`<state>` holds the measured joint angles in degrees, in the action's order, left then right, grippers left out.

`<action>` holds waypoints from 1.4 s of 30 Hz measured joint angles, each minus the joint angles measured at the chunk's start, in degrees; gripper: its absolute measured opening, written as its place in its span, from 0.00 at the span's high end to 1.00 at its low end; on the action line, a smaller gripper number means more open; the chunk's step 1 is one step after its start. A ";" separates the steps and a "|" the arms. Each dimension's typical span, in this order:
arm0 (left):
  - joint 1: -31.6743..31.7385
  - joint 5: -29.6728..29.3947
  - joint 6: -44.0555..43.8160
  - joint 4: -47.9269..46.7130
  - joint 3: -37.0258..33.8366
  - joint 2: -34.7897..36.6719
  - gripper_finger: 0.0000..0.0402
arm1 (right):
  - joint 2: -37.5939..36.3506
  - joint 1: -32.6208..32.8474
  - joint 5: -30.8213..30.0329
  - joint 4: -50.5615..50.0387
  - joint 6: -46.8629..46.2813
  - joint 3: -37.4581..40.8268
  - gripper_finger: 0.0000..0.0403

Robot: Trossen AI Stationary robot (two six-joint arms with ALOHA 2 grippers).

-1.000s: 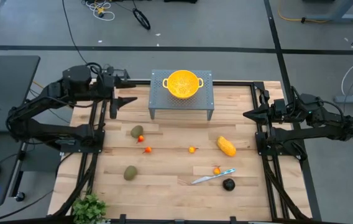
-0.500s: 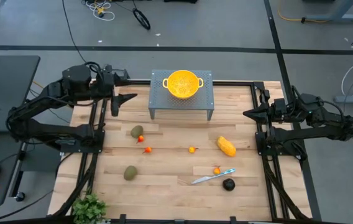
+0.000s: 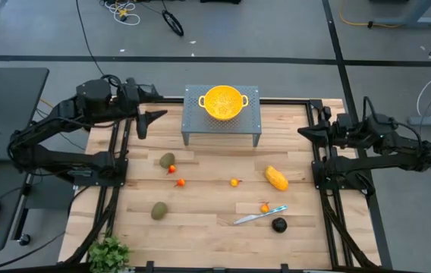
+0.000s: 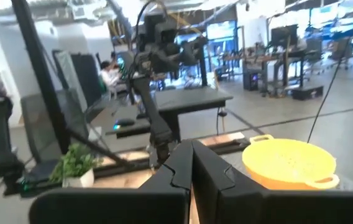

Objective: Pick & Place Fruit
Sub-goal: Put the yellow pear into the yellow strainer bowl on the shelf

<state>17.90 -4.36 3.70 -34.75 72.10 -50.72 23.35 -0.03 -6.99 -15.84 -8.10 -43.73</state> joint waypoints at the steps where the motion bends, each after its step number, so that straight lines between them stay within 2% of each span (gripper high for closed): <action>1: 0.01 0.02 0.29 -0.01 0.00 0.00 0.40 | 0.42 0.00 -0.27 1.21 0.16 -0.01 0.98; 7: 0.01 0.04 1.20 -0.01 0.00 0.00 0.40 | 4.04 0.01 -0.38 6.41 4.16 -0.01 0.98; 28: 0.03 0.12 1.29 -0.01 0.00 0.06 0.40 | 13.19 0.04 1.16 14.29 5.15 -0.03 0.98; 42: 0.03 1.13 1.23 -0.01 0.00 0.07 0.40 | 21.75 0.17 1.67 11.76 9.65 -9.01 0.98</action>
<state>17.93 -3.22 4.93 -34.76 72.10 -50.65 45.11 0.14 -5.32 -4.08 1.56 -52.73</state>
